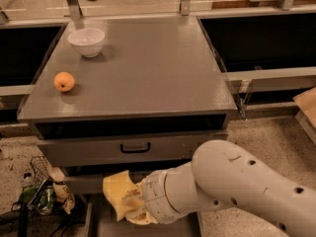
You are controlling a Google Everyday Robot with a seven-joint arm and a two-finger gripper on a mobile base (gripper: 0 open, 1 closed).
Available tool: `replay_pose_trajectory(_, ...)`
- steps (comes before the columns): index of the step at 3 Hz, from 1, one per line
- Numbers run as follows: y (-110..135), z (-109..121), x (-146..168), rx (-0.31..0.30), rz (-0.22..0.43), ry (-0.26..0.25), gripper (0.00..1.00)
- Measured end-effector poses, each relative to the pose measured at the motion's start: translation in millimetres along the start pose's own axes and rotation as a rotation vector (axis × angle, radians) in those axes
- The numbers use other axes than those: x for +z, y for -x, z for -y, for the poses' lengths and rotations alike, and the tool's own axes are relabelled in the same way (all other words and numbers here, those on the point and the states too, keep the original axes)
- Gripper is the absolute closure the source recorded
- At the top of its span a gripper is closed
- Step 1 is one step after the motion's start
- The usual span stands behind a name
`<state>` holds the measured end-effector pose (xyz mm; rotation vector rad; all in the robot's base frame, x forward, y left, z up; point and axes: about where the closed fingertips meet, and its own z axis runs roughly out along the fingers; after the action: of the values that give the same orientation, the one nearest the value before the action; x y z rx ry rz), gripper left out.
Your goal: Place sponge into bottom drawer
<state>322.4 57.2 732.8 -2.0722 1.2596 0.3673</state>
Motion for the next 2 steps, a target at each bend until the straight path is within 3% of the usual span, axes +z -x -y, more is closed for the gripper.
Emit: replay_pose_trajectory(2,-3.3,-8.9,15.5,0.010,-0.014,0.011,1.00)
